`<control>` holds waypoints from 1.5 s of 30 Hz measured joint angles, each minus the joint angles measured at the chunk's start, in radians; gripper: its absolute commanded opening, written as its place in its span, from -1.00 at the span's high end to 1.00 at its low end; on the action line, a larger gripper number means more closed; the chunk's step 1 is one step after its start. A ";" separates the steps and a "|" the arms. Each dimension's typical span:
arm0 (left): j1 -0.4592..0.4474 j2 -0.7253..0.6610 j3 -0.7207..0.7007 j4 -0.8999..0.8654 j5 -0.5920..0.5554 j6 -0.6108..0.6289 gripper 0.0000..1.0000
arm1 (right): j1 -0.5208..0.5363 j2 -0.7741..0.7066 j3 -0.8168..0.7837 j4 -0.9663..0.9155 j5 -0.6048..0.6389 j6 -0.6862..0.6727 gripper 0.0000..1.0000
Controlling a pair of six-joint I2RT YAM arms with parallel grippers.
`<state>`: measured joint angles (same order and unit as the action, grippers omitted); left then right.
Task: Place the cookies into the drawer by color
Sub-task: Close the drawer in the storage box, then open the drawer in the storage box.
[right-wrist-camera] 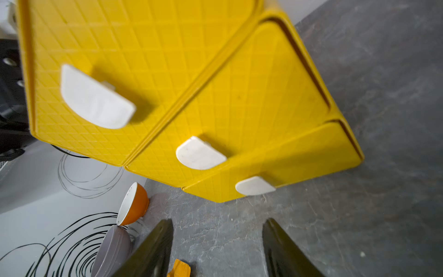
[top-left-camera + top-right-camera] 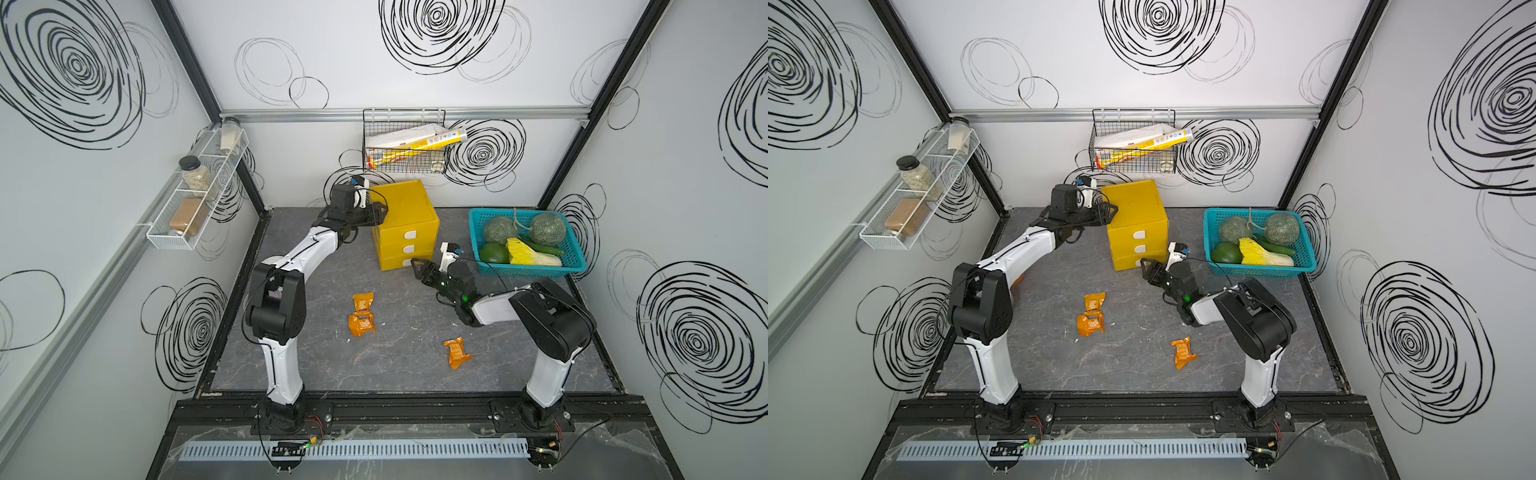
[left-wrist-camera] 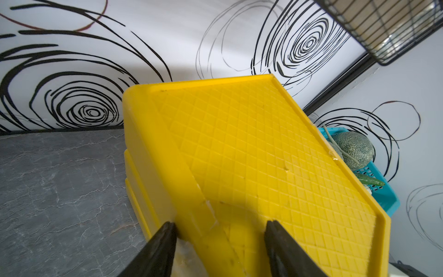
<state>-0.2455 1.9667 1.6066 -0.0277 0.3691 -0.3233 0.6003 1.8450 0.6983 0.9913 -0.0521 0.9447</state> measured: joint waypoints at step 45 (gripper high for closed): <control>0.001 -0.005 -0.012 0.014 0.000 -0.014 -0.28 | 0.024 0.471 0.183 0.483 0.094 0.777 -0.26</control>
<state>-0.2447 1.9617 1.5944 -0.0135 0.3695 -0.3374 0.6247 2.3161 0.8810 1.4746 0.0418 1.7218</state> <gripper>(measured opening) 0.641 0.634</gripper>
